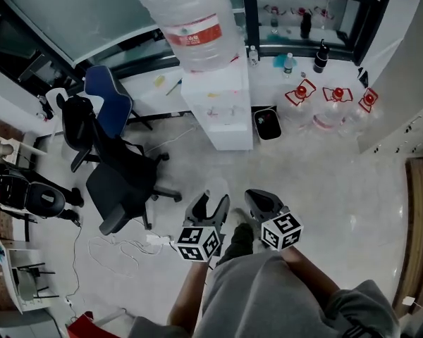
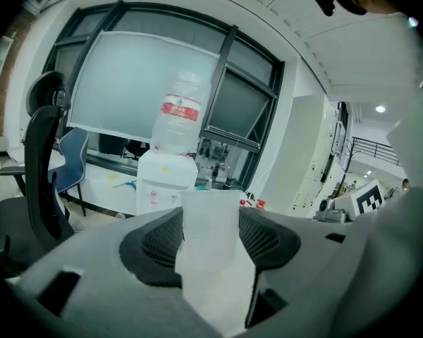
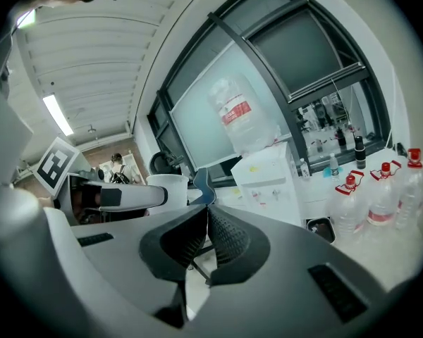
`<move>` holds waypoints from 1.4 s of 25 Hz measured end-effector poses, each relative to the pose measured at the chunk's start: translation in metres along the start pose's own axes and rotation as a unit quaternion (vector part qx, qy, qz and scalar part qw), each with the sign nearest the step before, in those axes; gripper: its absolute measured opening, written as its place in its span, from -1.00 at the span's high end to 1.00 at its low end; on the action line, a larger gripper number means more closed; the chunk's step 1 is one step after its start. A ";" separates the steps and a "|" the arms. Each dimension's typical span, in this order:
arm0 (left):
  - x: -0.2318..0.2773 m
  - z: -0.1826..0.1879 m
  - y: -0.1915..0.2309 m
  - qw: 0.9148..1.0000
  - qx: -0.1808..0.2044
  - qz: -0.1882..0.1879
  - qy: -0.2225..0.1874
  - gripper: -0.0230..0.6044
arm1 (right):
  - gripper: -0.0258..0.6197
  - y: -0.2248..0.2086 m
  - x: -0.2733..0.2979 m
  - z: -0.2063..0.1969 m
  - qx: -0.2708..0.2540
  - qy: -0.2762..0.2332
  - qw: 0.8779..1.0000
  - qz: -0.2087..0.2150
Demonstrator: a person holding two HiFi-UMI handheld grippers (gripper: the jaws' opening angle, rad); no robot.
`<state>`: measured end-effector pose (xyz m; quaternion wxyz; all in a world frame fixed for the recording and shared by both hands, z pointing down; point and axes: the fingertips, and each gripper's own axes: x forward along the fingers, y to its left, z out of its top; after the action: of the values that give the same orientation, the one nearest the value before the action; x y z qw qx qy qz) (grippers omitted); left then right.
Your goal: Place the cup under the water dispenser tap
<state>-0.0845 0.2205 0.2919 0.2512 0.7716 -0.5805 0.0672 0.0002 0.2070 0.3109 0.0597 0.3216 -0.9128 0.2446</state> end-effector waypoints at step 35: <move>0.156 0.064 0.089 0.999 -0.038 -0.019 0.018 0.16 | 0.88 -0.115 0.140 0.083 -0.004 0.010 0.999 -0.049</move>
<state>-0.1298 0.0385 0.3256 0.2916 0.7710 -0.5635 0.0546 -0.0350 0.0105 0.3225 0.0821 0.3633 -0.8962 0.2410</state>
